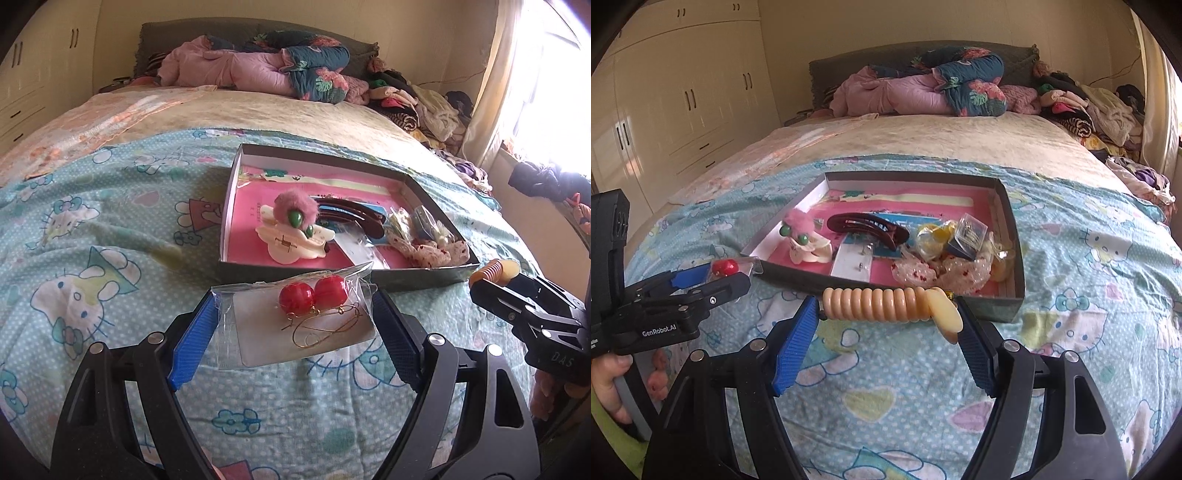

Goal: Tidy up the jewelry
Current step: 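Carry earring card and bead bracelet into the box and open both tools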

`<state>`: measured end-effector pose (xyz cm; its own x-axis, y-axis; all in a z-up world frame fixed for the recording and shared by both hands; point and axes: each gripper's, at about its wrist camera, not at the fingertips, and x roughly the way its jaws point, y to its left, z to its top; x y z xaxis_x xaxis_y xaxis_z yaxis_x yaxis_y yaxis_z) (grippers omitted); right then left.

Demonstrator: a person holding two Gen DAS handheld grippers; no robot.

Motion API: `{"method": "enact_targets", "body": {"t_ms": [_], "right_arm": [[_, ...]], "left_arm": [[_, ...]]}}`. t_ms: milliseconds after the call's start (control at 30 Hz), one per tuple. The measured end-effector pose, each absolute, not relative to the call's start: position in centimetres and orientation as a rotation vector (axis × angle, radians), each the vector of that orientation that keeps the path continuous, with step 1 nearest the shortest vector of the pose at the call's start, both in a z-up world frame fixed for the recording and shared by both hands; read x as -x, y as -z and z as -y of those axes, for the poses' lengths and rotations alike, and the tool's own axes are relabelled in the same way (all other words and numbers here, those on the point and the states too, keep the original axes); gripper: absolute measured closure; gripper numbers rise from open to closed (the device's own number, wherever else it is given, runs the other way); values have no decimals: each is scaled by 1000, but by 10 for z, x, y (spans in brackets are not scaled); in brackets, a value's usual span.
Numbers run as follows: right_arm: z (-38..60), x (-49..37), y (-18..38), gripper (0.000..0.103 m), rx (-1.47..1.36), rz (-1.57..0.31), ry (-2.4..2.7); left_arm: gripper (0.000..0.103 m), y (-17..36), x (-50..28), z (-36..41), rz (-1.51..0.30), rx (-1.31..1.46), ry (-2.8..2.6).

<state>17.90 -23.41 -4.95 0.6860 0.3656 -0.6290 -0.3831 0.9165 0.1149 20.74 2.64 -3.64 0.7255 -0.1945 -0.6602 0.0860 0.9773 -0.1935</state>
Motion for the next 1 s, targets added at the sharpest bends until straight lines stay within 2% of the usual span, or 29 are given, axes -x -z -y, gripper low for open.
{"method": "enact_targets", "body": {"t_ms": [300,1000], "right_arm": [[232,-195,42,33,27,-684,-407],[224,-247,62,33,74,-711,-369]], "left_arm": [[29,30,-224,-24,-732,155,168],[29,40,-284,-28,-765,140,155]]}}
